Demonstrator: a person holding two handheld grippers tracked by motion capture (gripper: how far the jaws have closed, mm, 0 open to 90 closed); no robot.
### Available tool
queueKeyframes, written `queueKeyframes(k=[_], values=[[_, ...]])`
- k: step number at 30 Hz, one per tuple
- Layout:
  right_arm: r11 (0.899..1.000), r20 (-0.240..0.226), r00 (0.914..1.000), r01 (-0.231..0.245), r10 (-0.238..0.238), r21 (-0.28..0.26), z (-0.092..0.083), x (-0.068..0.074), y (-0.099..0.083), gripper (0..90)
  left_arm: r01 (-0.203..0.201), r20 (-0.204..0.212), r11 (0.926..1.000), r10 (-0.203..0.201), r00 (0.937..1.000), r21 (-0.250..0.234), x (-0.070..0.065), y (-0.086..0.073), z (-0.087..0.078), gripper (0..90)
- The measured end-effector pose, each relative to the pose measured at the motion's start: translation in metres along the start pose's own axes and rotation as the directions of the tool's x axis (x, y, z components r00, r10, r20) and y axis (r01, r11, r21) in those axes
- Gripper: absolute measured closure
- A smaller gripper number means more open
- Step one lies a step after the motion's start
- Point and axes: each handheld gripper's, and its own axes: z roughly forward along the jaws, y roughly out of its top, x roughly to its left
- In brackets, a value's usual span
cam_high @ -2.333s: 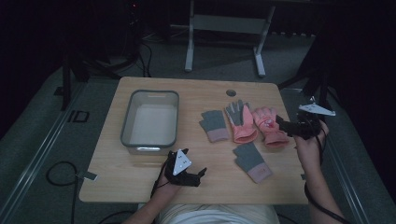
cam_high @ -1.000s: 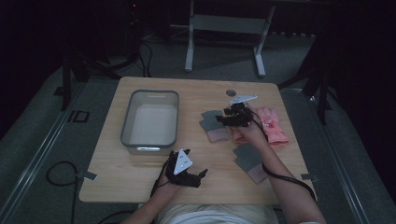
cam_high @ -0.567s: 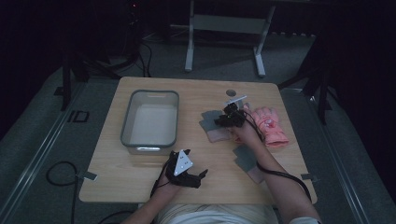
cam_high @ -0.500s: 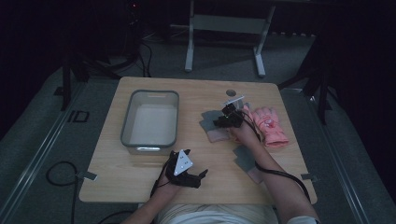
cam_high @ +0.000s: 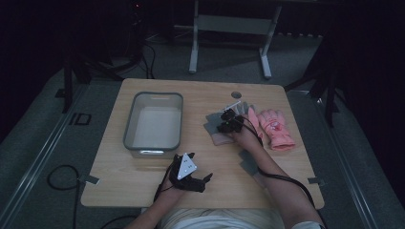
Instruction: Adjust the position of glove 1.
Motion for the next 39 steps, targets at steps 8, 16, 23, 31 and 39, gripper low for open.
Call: queueKeyframes(k=[8,16,23,31,39], values=[[0.999,0.015,0.9989,-0.044,0.043,0.018,-0.002,0.008,0.006,84.3,0.005,0.001,1.0000,-0.005,1.0000,-0.007,0.001,0.000,-0.001,2.7],[0.984,-0.039,0.9877,-0.155,0.152,-0.092,-0.053,0.027,0.013,85.1,0.013,-0.008,0.9996,-0.013,0.9999,-0.024,0.001,-0.001,-0.002,2.7],[0.964,-0.007,0.9849,-0.171,0.173,-0.203,-0.109,0.054,0.000,85.1,0.030,-0.008,0.9990,-0.030,0.9995,-0.033,0.002,-0.001,-0.003,2.7],[0.960,0.022,0.9798,-0.190,0.199,-0.204,-0.121,0.083,-0.037,85.1,0.021,-0.004,0.9990,-0.021,0.9998,-0.039,0.001,-0.002,-0.003,2.7],[0.955,-0.007,0.9669,-0.253,0.255,-0.154,-0.098,0.100,-0.062,85.1,0.007,-0.008,0.9993,-0.008,0.9999,-0.037,0.000,-0.001,-0.003,2.7]])
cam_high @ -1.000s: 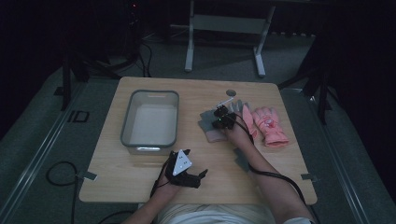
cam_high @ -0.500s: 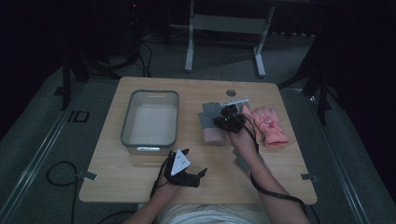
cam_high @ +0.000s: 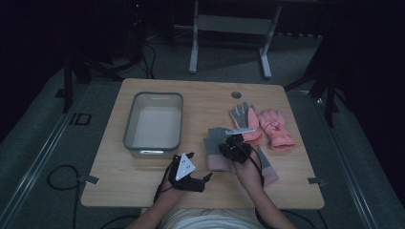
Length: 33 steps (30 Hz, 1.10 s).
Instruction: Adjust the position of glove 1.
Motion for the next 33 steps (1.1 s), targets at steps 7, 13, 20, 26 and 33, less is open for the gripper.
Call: queueKeyframes(k=[7,13,20,26,33], values=[[0.999,-0.003,0.9999,-0.013,0.013,0.049,0.028,0.005,-0.010,84.8,-0.004,-0.015,1.0000,0.004,0.9999,0.002,-0.002,0.000,0.000,2.7],[0.996,0.021,0.9984,-0.054,0.053,0.068,0.046,0.004,-0.018,82.8,-0.010,-0.012,0.9999,0.010,0.9999,0.000,-0.002,0.000,0.000,2.6],[0.995,0.018,0.9964,-0.083,0.082,0.062,0.047,0.003,-0.019,77.2,-0.020,-0.010,0.9998,0.020,0.9998,0.003,-0.003,0.000,0.000,2.7],[0.996,-0.005,0.9965,-0.084,0.084,-0.010,0.023,-0.007,-0.009,66.4,-0.013,-0.003,0.9999,0.013,0.9999,0.002,-0.002,0.000,0.000,2.7],[0.996,-0.025,0.9993,0.025,-0.027,-0.089,-0.014,-0.034,0.008,58.9,-0.010,0.001,0.9999,0.010,0.9999,0.000,-0.002,0.000,0.000,2.7]])
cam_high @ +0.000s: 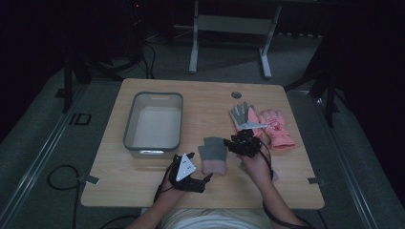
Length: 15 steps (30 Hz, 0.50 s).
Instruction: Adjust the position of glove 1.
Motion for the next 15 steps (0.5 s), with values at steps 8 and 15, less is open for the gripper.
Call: queueKeyframes(k=[8,15], values=[[0.989,-0.116,0.9818,0.149,-0.150,-0.016,-0.026,-0.039,-0.012,60.5,0.001,0.000,1.0000,-0.001,1.0000,-0.002,0.000,0.000,0.000,2.7],[0.967,-0.121,0.9626,0.250,-0.243,0.046,-0.037,-0.066,-0.044,63.0,-0.002,-0.001,1.0000,0.002,1.0000,-0.002,0.000,0.000,0.000,2.7]])
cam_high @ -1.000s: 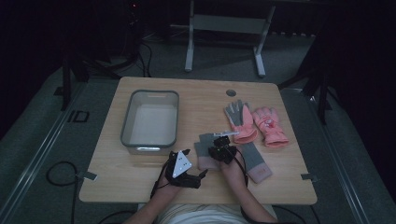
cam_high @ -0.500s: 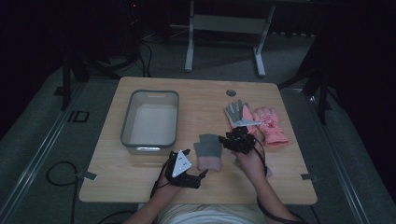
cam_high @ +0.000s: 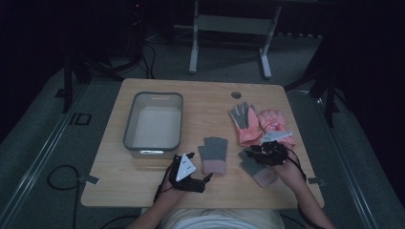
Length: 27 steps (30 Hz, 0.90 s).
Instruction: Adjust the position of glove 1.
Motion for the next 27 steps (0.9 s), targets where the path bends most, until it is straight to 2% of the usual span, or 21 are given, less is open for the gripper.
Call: queueKeyframes(k=[4,5,8,12,14,16,18,20,22,23,24,27], values=[[0.999,0.019,0.9997,0.012,-0.013,0.043,0.000,-0.007,-0.014,63.0,-0.001,0.001,1.0000,0.001,1.0000,0.001,0.000,0.000,0.000,2.7],[0.998,0.024,0.9997,0.009,-0.011,0.065,0.001,-0.010,-0.022,62.9,0.000,0.001,1.0000,0.000,1.0000,0.001,0.000,0.000,0.000,2.7],[0.995,0.030,0.9995,0.001,-0.004,0.096,0.004,-0.015,-0.031,62.9,-0.002,0.001,1.0000,0.002,1.0000,0.005,0.000,0.000,0.000,2.6],[0.994,0.003,1.0000,-0.009,0.009,0.108,0.010,-0.020,-0.039,63.3,-0.002,0.002,1.0000,0.002,1.0000,0.006,0.000,0.000,0.000,2.7],[0.991,0.006,0.9999,0.011,-0.012,0.130,0.014,-0.022,-0.042,62.3,-0.001,0.001,1.0000,0.001,1.0000,0.007,0.000,0.000,0.001,2.7],[0.992,-0.005,0.9999,0.015,-0.015,0.126,0.016,-0.023,-0.043,62.2,0.001,0.001,1.0000,-0.001,1.0000,0.004,0.000,0.000,0.000,2.7],[0.990,-0.005,0.9994,0.035,-0.034,0.136,0.017,-0.023,-0.043,65.9,-0.001,0.001,1.0000,0.001,1.0000,0.006,0.000,0.000,0.001,2.7],[0.988,0.004,0.9995,0.029,-0.030,0.152,0.018,-0.022,-0.042,74.8,-0.003,-0.001,1.0000,0.003,1.0000,0.007,0.000,0.000,0.001,2.7],[0.986,0.018,0.9989,0.041,-0.044,0.162,0.019,-0.019,-0.040,74.8,-0.003,-0.001,1.0000,0.003,1.0000,0.007,0.000,0.000,0.001,2.6],[0.986,0.018,0.9989,0.041,-0.044,0.162,0.019,-0.019,-0.040,78.0,-0.002,0.001,1.0000,0.002,1.0000,0.002,0.000,0.000,0.000,2.6],[0.980,0.045,0.9958,0.071,-0.080,0.185,0.020,-0.012,-0.037,81.4,-0.002,0.001,1.0000,0.002,1.0000,0.005,0.000,0.000,0.000,2.7],[0.980,0.052,0.9970,0.047,-0.058,0.193,0.020,-0.013,-0.035,83.6,0.000,-0.003,0.9999,0.000,1.0000,0.011,0.000,0.000,0.001,2.7]])
